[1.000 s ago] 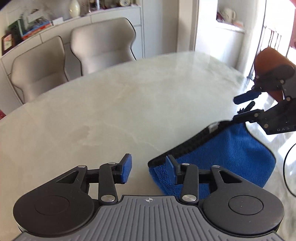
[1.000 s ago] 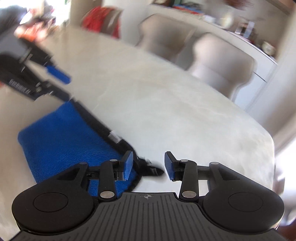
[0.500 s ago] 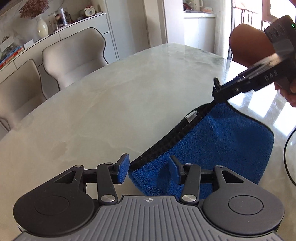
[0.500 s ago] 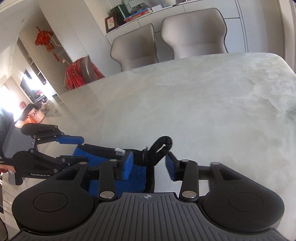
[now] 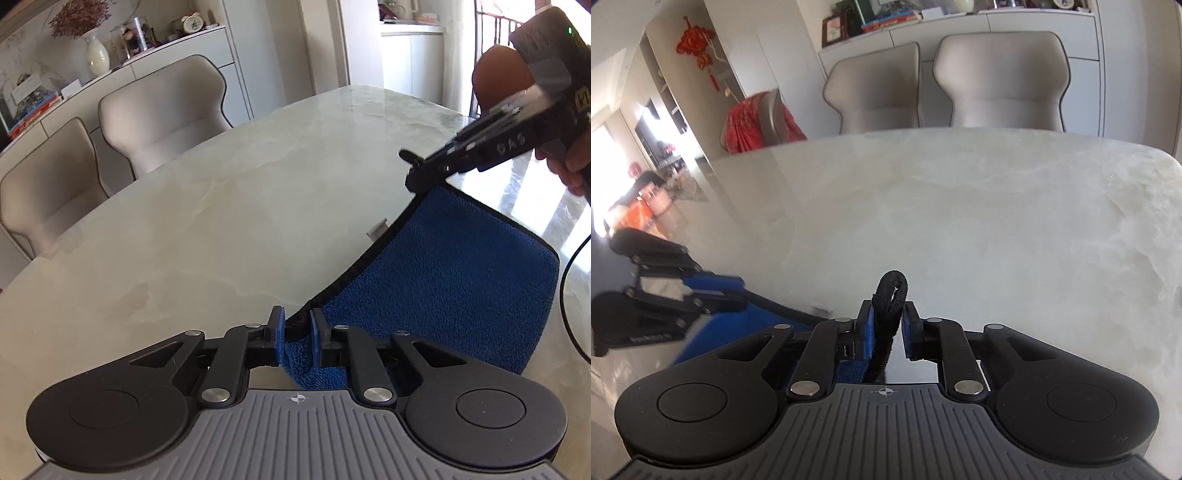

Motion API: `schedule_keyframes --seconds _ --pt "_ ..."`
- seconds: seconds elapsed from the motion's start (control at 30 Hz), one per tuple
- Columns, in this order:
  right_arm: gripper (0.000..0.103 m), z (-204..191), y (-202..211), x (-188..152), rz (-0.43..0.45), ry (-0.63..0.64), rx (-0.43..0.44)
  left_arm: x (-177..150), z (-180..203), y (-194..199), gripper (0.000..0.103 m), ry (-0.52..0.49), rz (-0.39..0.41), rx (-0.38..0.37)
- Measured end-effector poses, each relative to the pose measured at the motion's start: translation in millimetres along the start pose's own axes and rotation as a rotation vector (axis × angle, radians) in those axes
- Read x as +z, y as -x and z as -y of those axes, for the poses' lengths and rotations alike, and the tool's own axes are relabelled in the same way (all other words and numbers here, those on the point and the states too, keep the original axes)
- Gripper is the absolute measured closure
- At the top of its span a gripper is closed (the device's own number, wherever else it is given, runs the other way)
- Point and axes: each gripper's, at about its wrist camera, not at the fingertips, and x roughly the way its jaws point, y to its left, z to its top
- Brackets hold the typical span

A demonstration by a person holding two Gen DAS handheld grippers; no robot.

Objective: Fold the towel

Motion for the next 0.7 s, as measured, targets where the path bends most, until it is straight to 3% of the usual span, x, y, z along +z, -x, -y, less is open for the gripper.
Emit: schedule_keyframes --seconds 0.07,0.1,0.17,0.33,0.43,0.53,0.6,0.7 --pt "0.079 1.1 0.5 -3.7 0.007 0.010 -0.016 -1.1 -5.4 -1.1 0.071 0.030 0.001 0.010" --pt "0.076 1.6 4.3 -4.9 0.025 0.010 -0.031 -1.8 -7.8 -0.2 0.069 0.046 0.007 0.015" --pt "0.061 2.5 11.9 -7.4 0.061 0.009 -0.061 -4.5 -16.4 7.0 0.064 0.113 0.032 0.016" --pt "0.059 12.2 67.3 -16.8 0.215 -0.130 -0.126 -7.0 -24.4 46.0 0.054 0.197 0.140 0.070" --pt "0.059 -1.5 91.9 -36.1 0.257 -0.183 0.014 -9.9 -8.1 75.9 0.049 0.219 0.230 0.028" --pt "0.059 -26.5 89.9 -62.0 0.220 -0.196 0.205 -17.2 20.7 85.1 0.049 0.218 0.264 -0.102" --pt "0.059 -35.8 80.3 -81.3 0.200 -0.232 0.277 -28.3 45.6 79.3 0.049 0.194 0.240 -0.147" --pt "0.059 -32.9 68.1 -101.2 0.205 -0.339 0.369 -42.3 55.9 71.9 0.049 0.217 0.179 -0.154"
